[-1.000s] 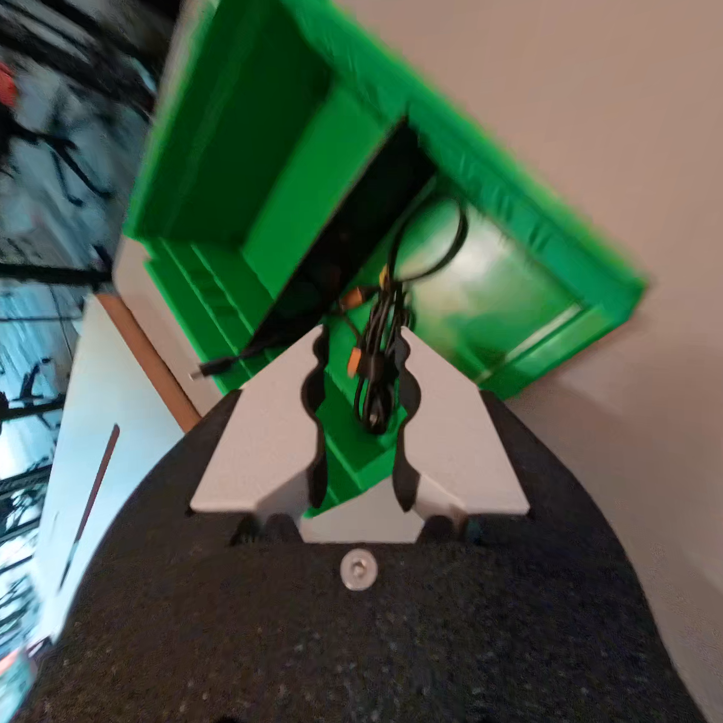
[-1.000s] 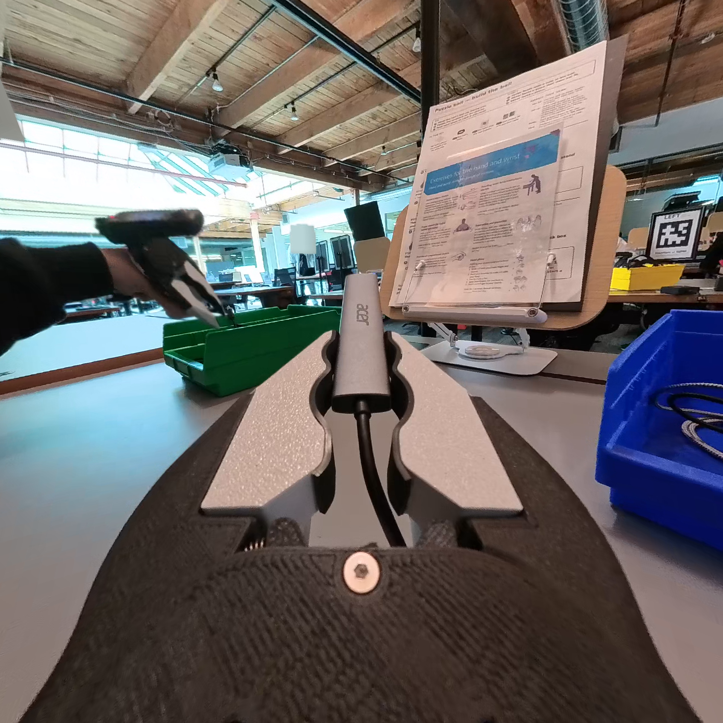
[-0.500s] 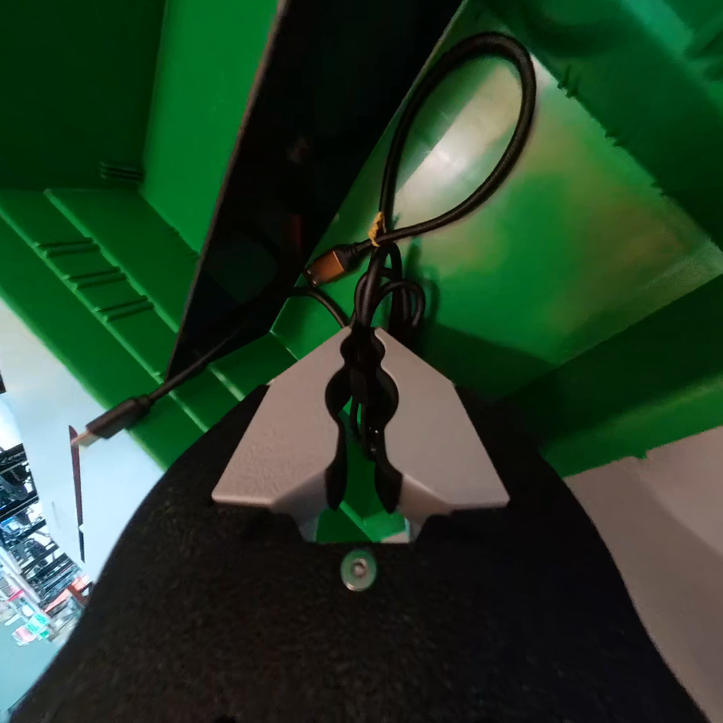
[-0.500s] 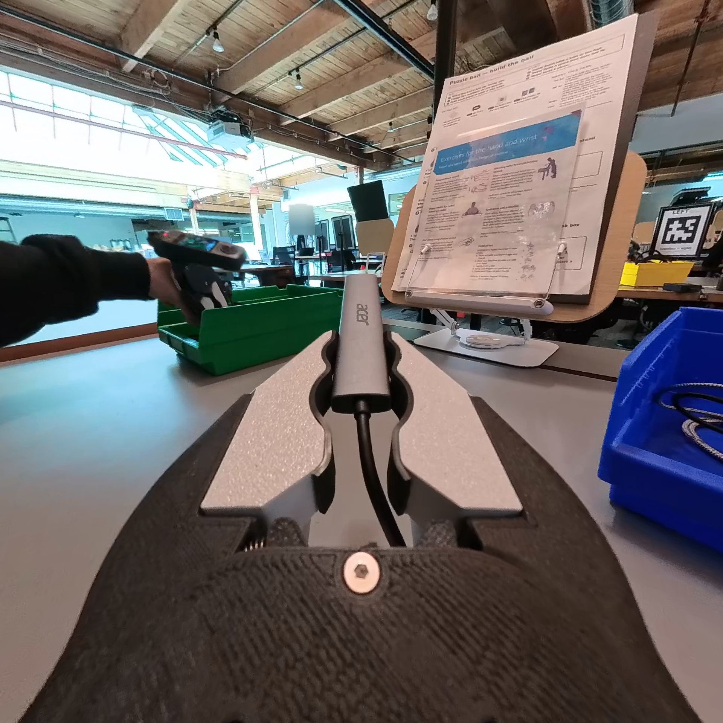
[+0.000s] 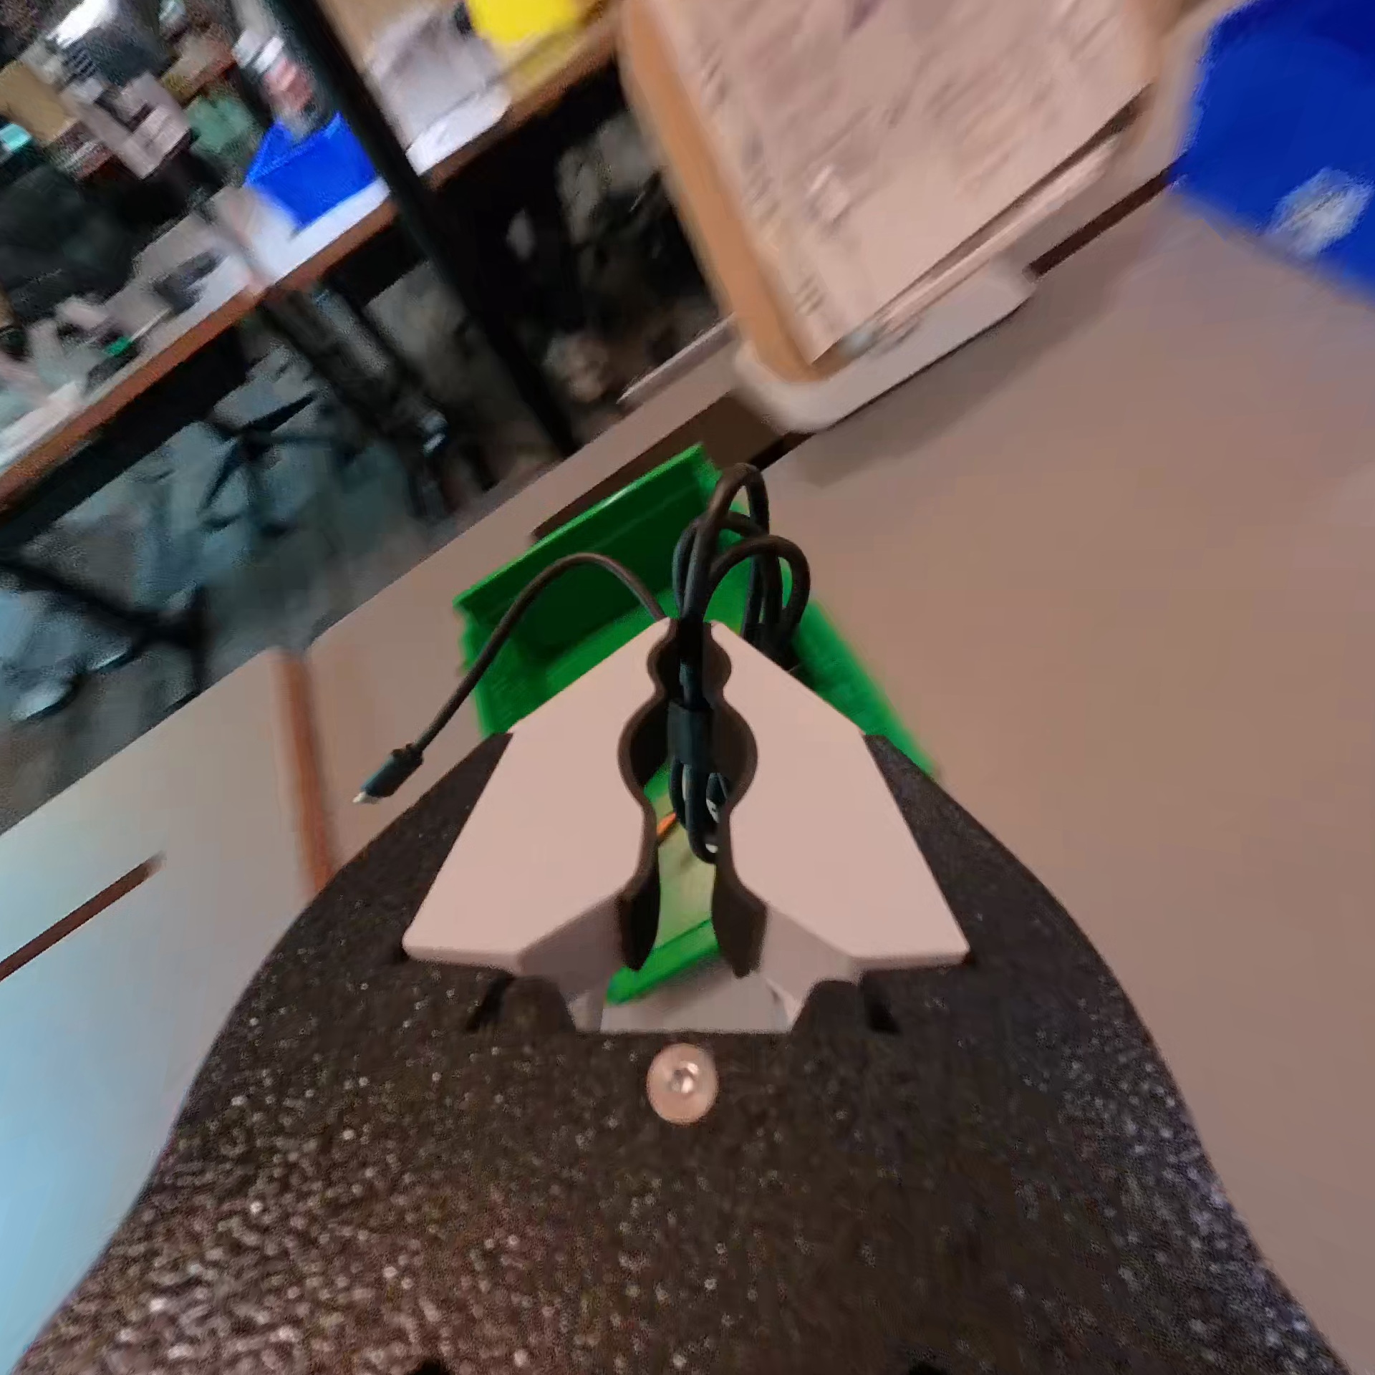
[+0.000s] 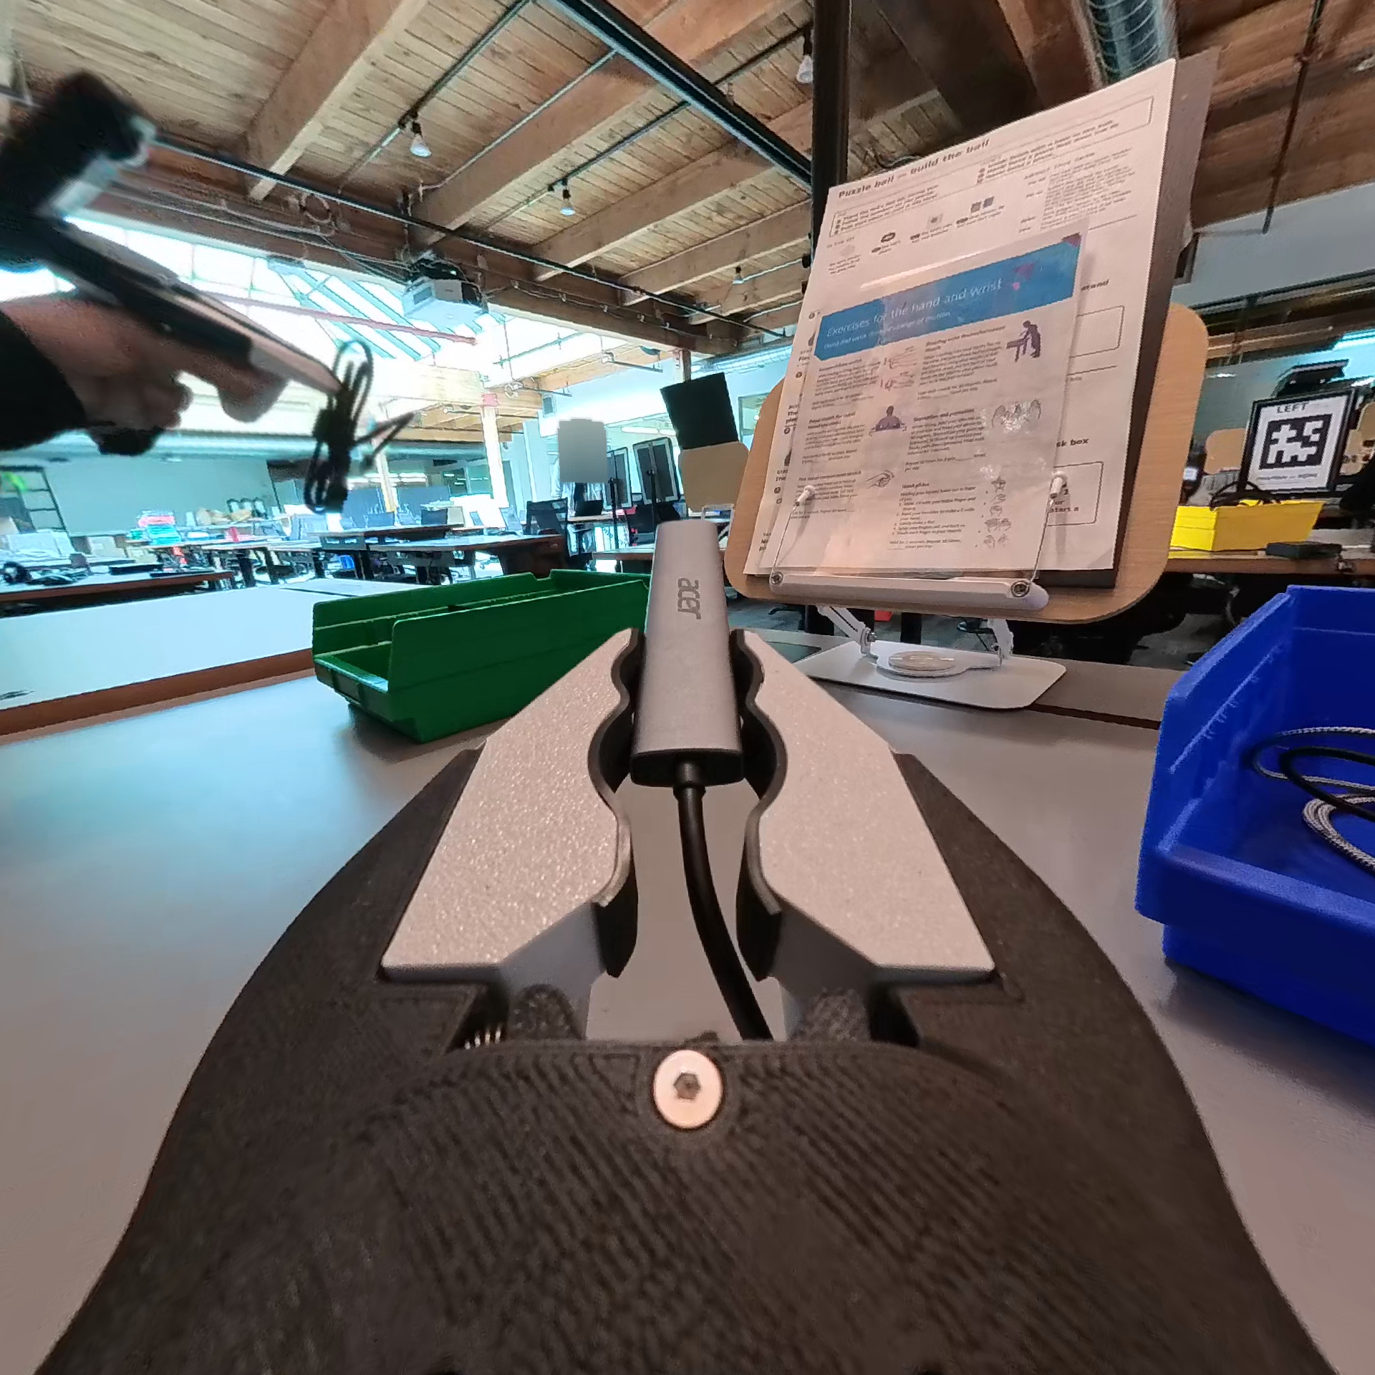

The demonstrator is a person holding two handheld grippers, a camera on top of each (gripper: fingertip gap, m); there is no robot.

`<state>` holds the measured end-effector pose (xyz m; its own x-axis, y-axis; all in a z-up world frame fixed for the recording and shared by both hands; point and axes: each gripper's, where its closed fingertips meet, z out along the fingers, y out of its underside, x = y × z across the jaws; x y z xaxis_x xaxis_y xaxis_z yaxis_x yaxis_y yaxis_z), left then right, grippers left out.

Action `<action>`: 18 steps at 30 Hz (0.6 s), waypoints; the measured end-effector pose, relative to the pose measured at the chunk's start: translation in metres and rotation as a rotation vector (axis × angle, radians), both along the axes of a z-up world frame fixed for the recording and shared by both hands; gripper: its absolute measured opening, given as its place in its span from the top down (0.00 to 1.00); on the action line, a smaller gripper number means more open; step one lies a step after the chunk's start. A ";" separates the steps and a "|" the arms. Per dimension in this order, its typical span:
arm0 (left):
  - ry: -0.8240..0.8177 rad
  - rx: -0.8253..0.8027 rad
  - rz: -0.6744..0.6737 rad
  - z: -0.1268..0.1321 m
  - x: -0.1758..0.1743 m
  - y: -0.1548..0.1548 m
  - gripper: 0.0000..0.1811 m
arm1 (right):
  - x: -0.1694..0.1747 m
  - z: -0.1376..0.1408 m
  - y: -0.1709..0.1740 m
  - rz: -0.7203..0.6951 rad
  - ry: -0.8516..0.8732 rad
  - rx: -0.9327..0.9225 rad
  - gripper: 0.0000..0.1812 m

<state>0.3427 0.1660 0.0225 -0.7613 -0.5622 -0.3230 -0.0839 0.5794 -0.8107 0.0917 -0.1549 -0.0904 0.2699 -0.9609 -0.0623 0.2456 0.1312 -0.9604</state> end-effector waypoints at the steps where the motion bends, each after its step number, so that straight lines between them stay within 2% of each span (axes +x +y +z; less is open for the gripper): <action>1: 0.023 -0.073 -0.092 0.008 -0.020 -0.017 0.99 | 0.000 0.001 -0.001 0.000 -0.003 0.005 0.88; 3: 0.020 -0.164 -0.414 0.016 -0.080 -0.062 0.99 | -0.001 0.003 -0.002 -0.003 -0.014 0.013 0.88; 4: -0.028 -0.170 -0.587 0.011 -0.114 -0.082 0.99 | -0.002 0.004 -0.003 -0.004 -0.018 0.017 0.88; 5: -0.090 -0.138 -0.735 -0.002 -0.147 -0.098 0.99 | -0.003 0.005 -0.005 -0.007 -0.023 0.021 0.88; 7: -0.205 0.004 -0.919 -0.049 -0.199 -0.124 0.99 | -0.004 0.006 -0.007 -0.012 -0.029 0.029 0.88; 10: -0.311 0.256 -1.053 -0.129 -0.243 -0.147 0.99 | -0.006 0.006 -0.011 -0.018 -0.034 0.041 0.88; 13: -0.345 0.422 -1.132 -0.183 -0.263 -0.152 0.99 | -0.007 0.007 -0.012 -0.017 -0.037 0.049 0.88; 15: -0.358 0.497 -1.160 -0.204 -0.269 -0.151 0.99 | -0.006 0.007 -0.011 -0.015 -0.037 0.047 0.88; 18: -0.305 0.530 -1.184 -0.220 -0.273 -0.144 0.98 | -0.006 0.007 -0.010 -0.012 -0.037 0.043 0.88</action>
